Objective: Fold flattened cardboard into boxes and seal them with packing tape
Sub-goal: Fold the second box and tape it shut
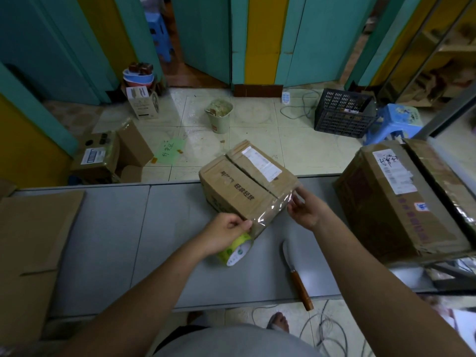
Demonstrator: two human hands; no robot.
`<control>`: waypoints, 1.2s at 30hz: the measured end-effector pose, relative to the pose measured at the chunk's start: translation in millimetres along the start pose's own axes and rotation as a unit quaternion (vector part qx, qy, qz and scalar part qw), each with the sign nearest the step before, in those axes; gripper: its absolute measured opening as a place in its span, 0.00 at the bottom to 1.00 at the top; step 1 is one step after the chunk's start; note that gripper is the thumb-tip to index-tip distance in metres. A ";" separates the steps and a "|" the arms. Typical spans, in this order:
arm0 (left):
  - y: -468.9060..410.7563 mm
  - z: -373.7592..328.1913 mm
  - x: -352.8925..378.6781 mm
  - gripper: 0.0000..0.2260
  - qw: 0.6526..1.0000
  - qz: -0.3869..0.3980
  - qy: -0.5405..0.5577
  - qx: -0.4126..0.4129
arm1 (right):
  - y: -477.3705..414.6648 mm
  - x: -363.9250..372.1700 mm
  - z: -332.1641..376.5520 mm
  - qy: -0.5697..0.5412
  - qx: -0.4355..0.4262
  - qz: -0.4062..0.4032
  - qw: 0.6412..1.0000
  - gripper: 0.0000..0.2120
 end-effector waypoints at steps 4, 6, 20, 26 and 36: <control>4.7 1.4 13.4 0.11 0.998 -0.055 0.043 -0.011 | 16.0 -8.0 -3.5 0.054 -0.165 -0.092 0.981 0.14; 5.8 1.2 14.3 0.10 0.997 -0.047 0.058 -0.011 | 32.8 -11.7 -5.2 0.141 -0.360 -0.165 0.907 0.08; 16.6 7.3 16.9 0.08 0.994 -0.023 0.074 -0.072 | 58.4 21.3 -36.5 0.579 -0.592 0.100 0.552 0.29; 21.1 17.6 17.1 0.12 0.994 -0.080 0.033 -0.060 | 49.9 21.3 -37.4 0.577 -0.596 0.103 0.549 0.30; 28.4 32.7 19.5 0.32 0.987 -0.103 0.079 0.096 | 51.6 19.6 -37.7 0.559 -0.599 0.109 0.562 0.30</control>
Point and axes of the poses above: each hand's wrist, its own y-axis away from the middle knuckle, its own x-axis out of the palm, z = x × y, the point moved 2 cm from there along -y, towards the middle knuckle, and after that the axes turned 12 degrees about -z, right-handed, at the moved point
